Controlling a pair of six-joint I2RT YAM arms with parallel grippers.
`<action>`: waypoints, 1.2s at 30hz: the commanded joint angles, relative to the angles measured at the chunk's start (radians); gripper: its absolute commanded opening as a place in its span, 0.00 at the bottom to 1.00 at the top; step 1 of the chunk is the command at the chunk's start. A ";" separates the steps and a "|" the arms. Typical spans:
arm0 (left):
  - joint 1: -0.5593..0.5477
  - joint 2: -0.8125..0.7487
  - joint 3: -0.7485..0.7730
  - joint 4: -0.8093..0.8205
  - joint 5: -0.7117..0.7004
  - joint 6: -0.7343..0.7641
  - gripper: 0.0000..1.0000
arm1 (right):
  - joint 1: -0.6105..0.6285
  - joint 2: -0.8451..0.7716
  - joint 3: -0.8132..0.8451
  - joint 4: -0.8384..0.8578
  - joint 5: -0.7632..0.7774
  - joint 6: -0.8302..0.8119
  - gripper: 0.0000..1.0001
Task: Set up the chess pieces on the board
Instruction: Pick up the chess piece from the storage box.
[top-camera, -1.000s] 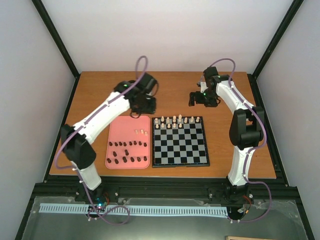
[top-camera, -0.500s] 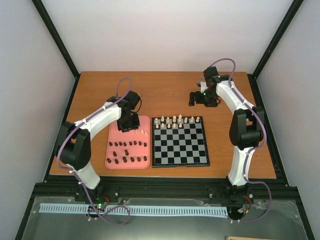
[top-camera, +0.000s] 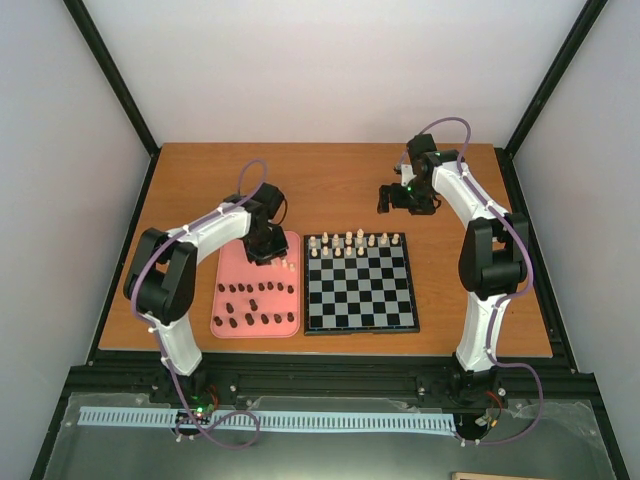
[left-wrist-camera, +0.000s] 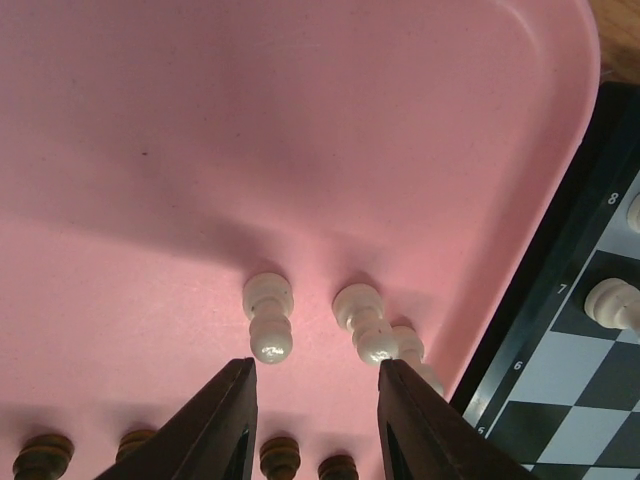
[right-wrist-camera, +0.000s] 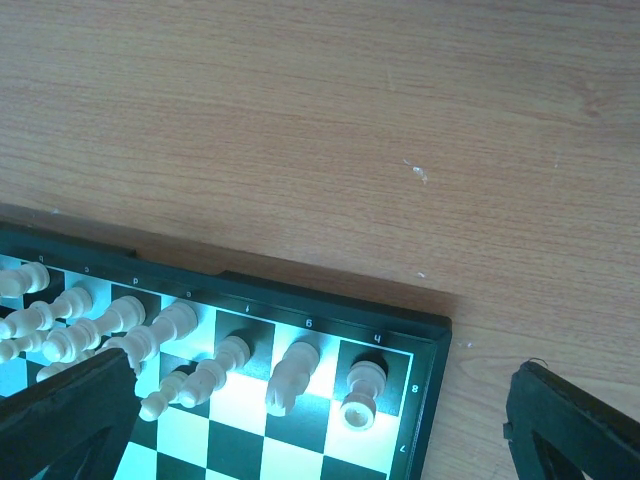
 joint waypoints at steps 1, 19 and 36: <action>0.030 0.002 0.018 0.025 0.032 -0.020 0.37 | 0.001 -0.030 -0.008 0.001 0.003 -0.006 1.00; 0.070 0.062 -0.006 0.062 0.066 -0.005 0.29 | 0.001 0.000 0.012 -0.007 0.002 -0.008 1.00; 0.072 0.033 0.013 0.028 0.063 0.013 0.24 | 0.001 0.002 0.011 -0.007 -0.001 -0.006 1.00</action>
